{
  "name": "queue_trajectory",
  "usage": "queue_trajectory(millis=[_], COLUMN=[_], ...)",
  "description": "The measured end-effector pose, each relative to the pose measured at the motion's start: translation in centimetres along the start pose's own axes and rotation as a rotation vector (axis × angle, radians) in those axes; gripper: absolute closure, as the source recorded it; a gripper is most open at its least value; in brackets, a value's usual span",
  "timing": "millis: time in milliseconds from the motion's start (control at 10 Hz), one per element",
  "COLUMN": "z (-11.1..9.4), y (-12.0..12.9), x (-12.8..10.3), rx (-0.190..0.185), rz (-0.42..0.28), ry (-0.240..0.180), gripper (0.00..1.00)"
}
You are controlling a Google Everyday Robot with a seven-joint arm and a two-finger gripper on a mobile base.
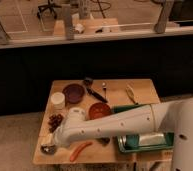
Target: Stack cups on top of each other
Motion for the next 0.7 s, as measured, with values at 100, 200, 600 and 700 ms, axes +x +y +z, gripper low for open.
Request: queue_trajectory(millis=[100,200,600,700], z=[0.2,0.4,0.8,0.8], y=[0.1,0.4,1.2,1.2], x=[0.0,-0.1,0.1,0.2], rx=[0.003,0.008,0.02,0.022], rz=[0.001,0.004,0.027,0.029], ry=[-0.002,-0.005,-0.009,-0.008], gripper=[0.2,0.2,0.2,0.2])
